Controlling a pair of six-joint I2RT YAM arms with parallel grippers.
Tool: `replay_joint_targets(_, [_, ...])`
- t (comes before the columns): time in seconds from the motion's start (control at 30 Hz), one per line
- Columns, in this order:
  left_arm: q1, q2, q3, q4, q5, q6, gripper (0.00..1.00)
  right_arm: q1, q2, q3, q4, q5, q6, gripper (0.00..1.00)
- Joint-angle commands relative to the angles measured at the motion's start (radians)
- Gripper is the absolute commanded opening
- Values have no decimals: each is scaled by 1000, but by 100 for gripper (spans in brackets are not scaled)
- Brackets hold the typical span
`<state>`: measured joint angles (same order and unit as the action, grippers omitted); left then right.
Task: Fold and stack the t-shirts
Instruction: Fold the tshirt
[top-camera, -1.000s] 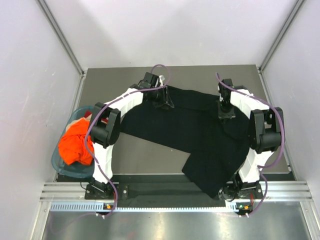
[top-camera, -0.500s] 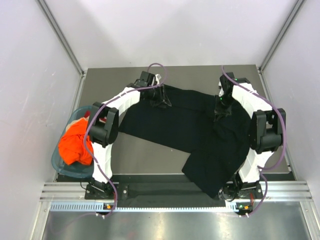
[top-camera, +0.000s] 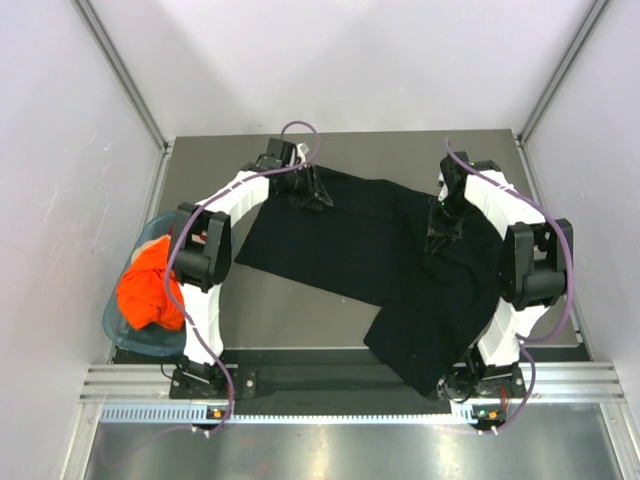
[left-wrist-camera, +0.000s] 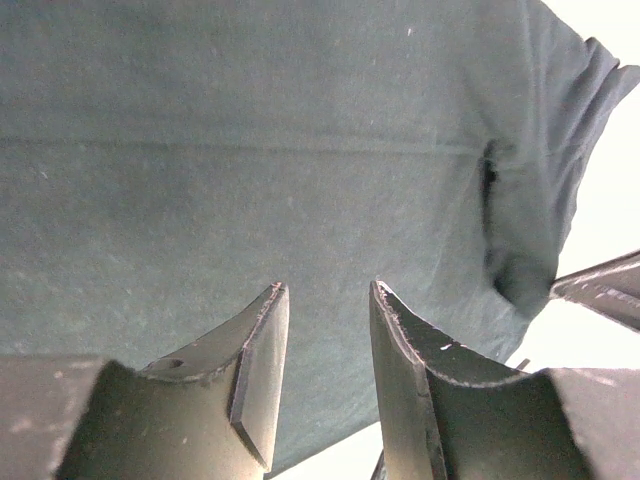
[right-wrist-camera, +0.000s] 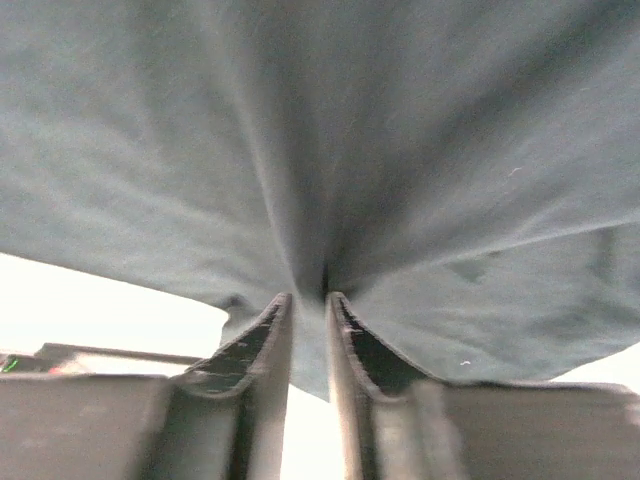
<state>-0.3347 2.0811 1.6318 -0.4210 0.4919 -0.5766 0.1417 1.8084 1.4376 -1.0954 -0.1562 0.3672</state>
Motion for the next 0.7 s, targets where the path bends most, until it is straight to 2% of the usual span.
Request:
replay_joint_targets(0.0, [20,8,62,24,30,1,43,-40,-44,-8,8,-128,24,23])
replay_joint_targets(0.03, [26,16,83,19,27,-8,43,-63,-59,-16,67,-176,38,30])
replay_joint_targets(0.1, [36,27,103,24,-25,-45,42,-167,-102,-55,174,-243,122,35])
replay_joint_targets(0.17, [52,45,146,40,-50,-81,43,-253,-181,-113,372,-212,206,46])
replay_joint_targets(0.23, [63,68,221,47,-64,-94,43,-301,-202,-126,442,-184,240,50])
replay_joint_targets(0.43, [95,203,358,120,-84,-120,44,-445,-129,-105,607,-123,239,47])
replay_joint_targets(0.5, [103,226,361,181,-81,-134,44,-485,-92,-97,621,-111,223,38])
replay_joint_targets(0.67, [115,261,350,240,-95,-141,43,-527,-24,-117,655,-79,165,36])
